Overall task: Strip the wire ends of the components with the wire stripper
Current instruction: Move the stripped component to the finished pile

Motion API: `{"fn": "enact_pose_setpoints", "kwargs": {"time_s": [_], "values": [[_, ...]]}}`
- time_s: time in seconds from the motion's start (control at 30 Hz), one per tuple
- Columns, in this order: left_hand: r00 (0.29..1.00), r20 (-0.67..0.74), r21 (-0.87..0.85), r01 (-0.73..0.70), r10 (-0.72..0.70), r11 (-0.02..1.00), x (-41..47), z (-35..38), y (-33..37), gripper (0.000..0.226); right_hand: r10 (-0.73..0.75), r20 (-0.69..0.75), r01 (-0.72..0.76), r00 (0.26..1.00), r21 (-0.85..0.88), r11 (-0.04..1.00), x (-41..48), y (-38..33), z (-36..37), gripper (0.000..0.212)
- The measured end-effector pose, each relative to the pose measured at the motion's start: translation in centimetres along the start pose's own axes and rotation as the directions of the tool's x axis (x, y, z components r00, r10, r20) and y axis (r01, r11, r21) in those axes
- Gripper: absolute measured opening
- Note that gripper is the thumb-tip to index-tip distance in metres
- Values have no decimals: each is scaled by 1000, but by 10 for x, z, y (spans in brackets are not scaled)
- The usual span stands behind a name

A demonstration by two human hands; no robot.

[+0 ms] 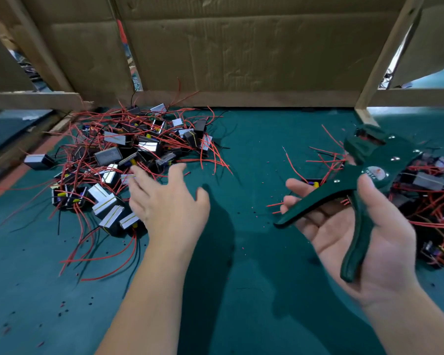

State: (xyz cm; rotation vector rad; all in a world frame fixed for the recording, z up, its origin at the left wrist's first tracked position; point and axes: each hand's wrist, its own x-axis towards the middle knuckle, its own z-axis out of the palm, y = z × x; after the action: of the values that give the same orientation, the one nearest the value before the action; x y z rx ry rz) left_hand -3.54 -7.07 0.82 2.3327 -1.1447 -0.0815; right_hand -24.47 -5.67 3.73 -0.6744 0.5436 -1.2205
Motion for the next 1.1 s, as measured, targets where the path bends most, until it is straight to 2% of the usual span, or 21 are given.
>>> {"fn": "enact_pose_setpoints", "kwargs": {"time_s": [0.07, 0.1, 0.13, 0.2, 0.23, 0.3, 0.4, 0.47, 0.5, 0.57, 0.63, 0.7, 0.77, 0.83, 0.9, 0.93, 1.0, 1.03, 1.1], "values": [[999, 25, -151, 44, -40, 987, 5, -5, -1, 57, 13, 19, -13, 1000, 3, 1000, -1, 2, 1, 42], [998, 43, -309, 50, -39, 950, 8, -7, -1, 59, 20, 28, -21, 999, 12, 1000, -2, 3, 1, 41], [998, 59, -487, 58, -34, 871, 10, -8, 0, 62, 27, 34, -27, 999, 17, 999, -2, 4, 1, 40], [992, 104, -789, 122, -65, 601, 12, -9, 1, 67, 41, 33, -42, 999, 25, 999, -3, 5, 1, 39], [983, 155, -877, 184, -101, 443, 14, -10, 1, 69, 49, 28, -50, 998, 33, 998, -2, 5, 2, 41], [957, 244, -943, 272, -155, 194, 19, -12, -1, 70, 59, 14, -60, 998, 59, 996, -2, 5, 3, 47], [906, 323, -946, 320, -272, -57, 27, -16, -6, 56, 62, 6, -63, 998, 72, 995, -2, 5, 2, 42], [880, 372, -927, 336, -294, -166, 29, -16, -10, 38, 71, 14, -72, 997, 80, 994, -2, 5, 1, 46], [883, 379, -923, 341, -277, -176, 29, -16, -10, 38, 76, 18, -78, 997, 86, 993, -1, 5, 1, 51], [897, 377, -925, 351, -233, -145, 29, -16, -6, 53, 88, 25, -90, 996, 102, 991, -1, 5, 1, 63], [898, 381, -924, 363, -218, -120, 28, -13, -4, 57, 98, 32, -101, 995, 108, 989, -1, 5, 1, 66], [890, 390, -921, 373, -237, -117, 26, -12, -2, 49, 102, 41, -106, 994, 110, 988, -1, 6, 0, 55], [921, 314, -949, 308, -229, -61, 26, -14, -2, 37, 106, 47, -110, 993, 102, 989, -1, 6, 1, 37], [975, 190, -979, 197, -118, 56, 23, -18, 1, 32, 107, 54, -112, 993, 94, 989, -2, 5, 3, 29], [979, 157, -983, 141, 131, 118, 15, -21, 4, 34, 111, 69, -118, 991, 115, 986, -2, 4, 3, 36], [942, 188, -980, 161, 279, 117, 10, -22, 6, 37, 123, 74, -131, 990, 128, 983, -2, 3, 2, 48], [795, 264, -964, 242, 546, 113, 0, -24, 9, 37, 187, 96, -199, 978, 145, 969, -2, 0, 2, 69], [694, 284, -955, 263, 662, 135, -5, -24, 10, 39, 230, 114, -246, 966, 154, 957, -3, -2, 3, 74], [448, 338, -932, 281, 828, 229, -14, -23, 14, 40, 301, 174, -331, 938, 181, 926, -4, -4, 5, 82]]}}
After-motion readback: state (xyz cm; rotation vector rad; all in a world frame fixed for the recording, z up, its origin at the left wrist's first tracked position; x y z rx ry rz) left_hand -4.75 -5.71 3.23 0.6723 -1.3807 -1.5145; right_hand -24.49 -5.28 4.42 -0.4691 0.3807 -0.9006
